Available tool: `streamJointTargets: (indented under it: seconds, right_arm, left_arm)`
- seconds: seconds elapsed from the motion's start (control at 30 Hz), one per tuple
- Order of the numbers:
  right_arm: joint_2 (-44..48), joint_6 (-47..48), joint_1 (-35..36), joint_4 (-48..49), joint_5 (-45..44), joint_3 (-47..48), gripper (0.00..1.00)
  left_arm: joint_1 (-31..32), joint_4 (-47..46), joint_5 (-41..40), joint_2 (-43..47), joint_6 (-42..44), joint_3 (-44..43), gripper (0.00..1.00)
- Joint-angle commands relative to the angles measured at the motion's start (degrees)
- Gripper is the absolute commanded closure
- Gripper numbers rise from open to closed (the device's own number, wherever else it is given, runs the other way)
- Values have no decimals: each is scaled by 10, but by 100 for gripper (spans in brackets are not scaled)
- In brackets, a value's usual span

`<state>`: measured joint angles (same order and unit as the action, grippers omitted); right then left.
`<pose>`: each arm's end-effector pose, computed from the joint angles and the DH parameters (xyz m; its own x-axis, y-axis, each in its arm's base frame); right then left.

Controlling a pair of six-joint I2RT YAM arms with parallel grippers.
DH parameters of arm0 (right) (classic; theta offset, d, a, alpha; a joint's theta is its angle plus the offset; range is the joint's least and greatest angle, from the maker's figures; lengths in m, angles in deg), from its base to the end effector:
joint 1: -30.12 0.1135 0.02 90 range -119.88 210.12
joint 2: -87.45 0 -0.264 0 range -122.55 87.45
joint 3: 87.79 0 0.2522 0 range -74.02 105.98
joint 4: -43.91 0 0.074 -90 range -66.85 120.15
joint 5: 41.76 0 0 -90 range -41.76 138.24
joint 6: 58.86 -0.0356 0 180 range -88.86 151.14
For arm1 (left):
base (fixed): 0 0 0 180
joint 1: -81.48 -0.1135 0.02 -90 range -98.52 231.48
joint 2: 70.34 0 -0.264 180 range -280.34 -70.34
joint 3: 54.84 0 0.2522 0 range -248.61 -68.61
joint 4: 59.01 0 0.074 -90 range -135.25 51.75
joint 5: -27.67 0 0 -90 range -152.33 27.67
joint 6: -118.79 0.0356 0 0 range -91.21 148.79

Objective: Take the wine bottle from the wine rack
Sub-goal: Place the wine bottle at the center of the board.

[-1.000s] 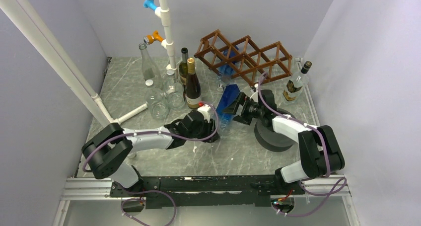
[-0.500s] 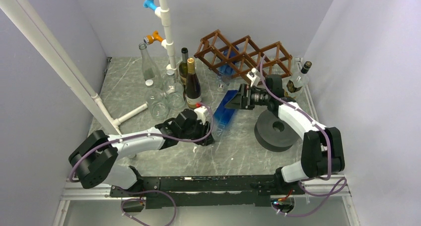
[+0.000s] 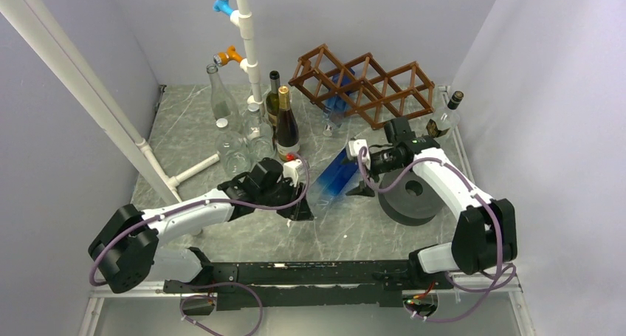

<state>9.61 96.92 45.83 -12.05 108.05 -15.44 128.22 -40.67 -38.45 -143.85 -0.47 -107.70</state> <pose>0.2413 0.0998 0.2667 0.1399 -0.4370 -0.8885 -0.9902 -0.0642 -0.1244 0.1703 -0.2020 0.2107 -0.8070 0.2055 -0.5536 0.5583 0.5707 -0.6021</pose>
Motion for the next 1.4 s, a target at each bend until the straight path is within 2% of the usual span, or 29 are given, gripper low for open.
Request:
streamJointTargets:
  seconds: [0.0, 0.1, 0.33, 0.57, 0.77, 0.87, 0.93, 1.1, 1.27, 1.37]
  right_arm:
    - [-4, 292, 26, -86, 18, -1, 0]
    - [24, 279, 54, 0, -31, -42, 0]
    - [26, 224, 116, 120, -115, -93, 0]
    - [1, 213, 143, 173, -167, -115, 1]
    - [-11, 210, 156, 203, -165, -132, 12]
    - [-10, 209, 158, 212, -159, -138, 21]
    - [-10, 206, 158, 214, -151, -137, 31]
    - [-13, 204, 158, 203, -134, -124, 65]
    - [-17, 185, 156, 197, -125, -113, 86]
    - [-15, 174, 153, 197, -105, -111, 92]
  left_arm:
    - [-11, 14, 80, 27, -2, -34, 100]
    - [-22, 22, 101, 26, -15, -41, 100]
    - [-34, 18, 163, 3, -47, -62, 100]
    - [-35, 37, 185, -11, -39, -80, 100]
    - [-35, 37, 184, -14, -39, -85, 100]
    - [-35, 36, 180, -17, -40, -89, 100]
    - [-37, 34, 180, -19, -43, -91, 100]
    - [-38, 24, 172, -14, -54, -92, 100]
    - [-40, -13, 145, 11, -77, -81, 81]
    - [-41, -28, 108, 30, -88, -72, 62]
